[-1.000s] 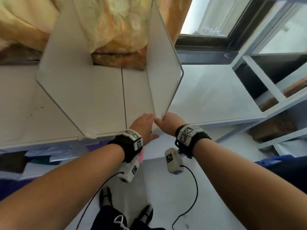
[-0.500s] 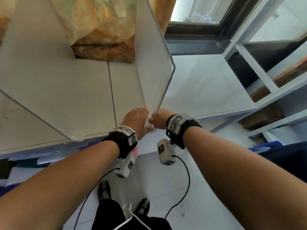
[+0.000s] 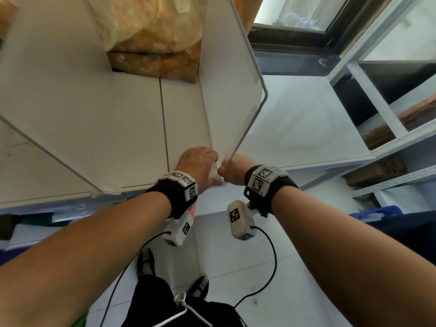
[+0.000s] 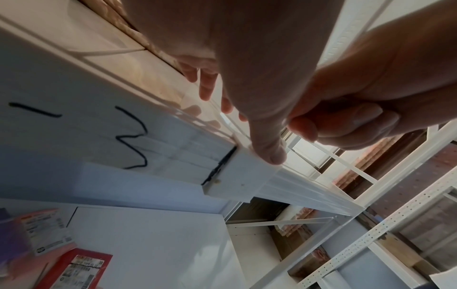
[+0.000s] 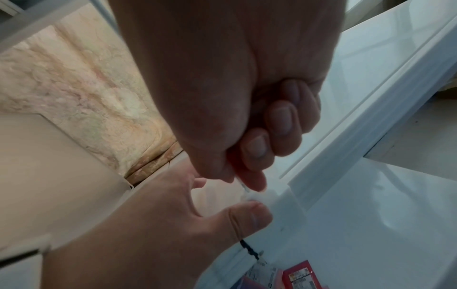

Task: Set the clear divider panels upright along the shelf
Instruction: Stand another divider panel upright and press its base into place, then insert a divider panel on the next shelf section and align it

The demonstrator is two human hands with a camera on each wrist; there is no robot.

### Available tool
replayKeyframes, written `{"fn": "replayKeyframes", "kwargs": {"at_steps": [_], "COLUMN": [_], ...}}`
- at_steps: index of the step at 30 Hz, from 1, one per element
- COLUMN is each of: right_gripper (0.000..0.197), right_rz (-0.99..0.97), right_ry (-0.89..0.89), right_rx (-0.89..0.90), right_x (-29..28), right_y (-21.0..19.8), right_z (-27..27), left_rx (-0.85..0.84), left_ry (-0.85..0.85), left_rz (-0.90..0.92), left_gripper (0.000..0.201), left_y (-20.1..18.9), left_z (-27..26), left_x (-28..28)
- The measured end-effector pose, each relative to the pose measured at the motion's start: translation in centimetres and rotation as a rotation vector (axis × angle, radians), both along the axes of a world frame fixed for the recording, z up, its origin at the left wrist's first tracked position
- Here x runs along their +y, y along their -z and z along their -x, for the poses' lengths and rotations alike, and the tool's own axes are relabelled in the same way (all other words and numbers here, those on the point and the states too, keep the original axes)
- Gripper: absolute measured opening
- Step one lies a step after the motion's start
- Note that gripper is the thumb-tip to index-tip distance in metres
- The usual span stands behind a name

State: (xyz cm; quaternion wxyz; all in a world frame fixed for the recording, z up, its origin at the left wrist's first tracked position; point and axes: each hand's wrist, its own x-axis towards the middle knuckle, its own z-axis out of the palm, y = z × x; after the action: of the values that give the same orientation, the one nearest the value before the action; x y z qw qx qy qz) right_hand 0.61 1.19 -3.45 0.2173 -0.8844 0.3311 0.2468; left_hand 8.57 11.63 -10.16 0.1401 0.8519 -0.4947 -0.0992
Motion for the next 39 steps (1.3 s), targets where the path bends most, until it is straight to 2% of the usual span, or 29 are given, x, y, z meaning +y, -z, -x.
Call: {"fn": "replayKeyframes", "kwargs": {"at_steps": [5,10,12,16,21,23,28,31,34,39], "right_gripper": [0.035,0.034,0.031,0.029,0.021,0.019,0.015,0.021,0.023,0.014], "right_rz": [0.026,-0.132,-0.201,-0.337,-0.383,-0.427,-0.587,-0.658,-0.653,-0.605], "right_ry": [0.041,0.169,0.183,0.108,0.008,-0.007,-0.015,-0.071,-0.135,-0.158], "right_rx": [-0.04,-0.097,-0.014,0.163,0.117,0.088,0.043,0.029,-0.018,-0.126], "right_x": [0.3,1.4,1.7,3.5,6.9,9.0,15.9,22.3,28.0,37.2], "right_y": [-0.1,-0.2,-0.5,-1.6,-2.3,-2.6,-2.9,-2.7,-2.4,-2.2], "right_z": [0.6,1.2,1.5,2.6,0.5,-0.7,-3.4,-5.3,-7.4,-10.8], "left_rx": [0.001,-0.006,0.007,0.047,0.056,0.044,0.151,0.218,0.272,0.279], "left_ry": [-0.006,0.002,0.014,0.025,-0.035,-0.08,-0.147,-0.221,-0.274,-0.38], "left_rz": [-0.039,-0.11,-0.11,-0.142,-0.164,-0.151,-0.104,-0.079,-0.059,0.034], "left_gripper": [0.062,0.057,0.051,0.041,0.028,0.023,0.016,0.015,0.017,0.013], "left_y": [-0.5,-1.6,-2.4,-4.0,-4.9,-5.5,-7.1,-7.4,-7.6,-7.1], "left_z": [0.3,1.1,1.1,1.1,0.5,0.0,-1.2,-2.6,-3.9,-7.4], "left_x": [0.0,0.7,1.3,3.9,8.4,10.9,18.8,26.1,32.5,45.5]}}
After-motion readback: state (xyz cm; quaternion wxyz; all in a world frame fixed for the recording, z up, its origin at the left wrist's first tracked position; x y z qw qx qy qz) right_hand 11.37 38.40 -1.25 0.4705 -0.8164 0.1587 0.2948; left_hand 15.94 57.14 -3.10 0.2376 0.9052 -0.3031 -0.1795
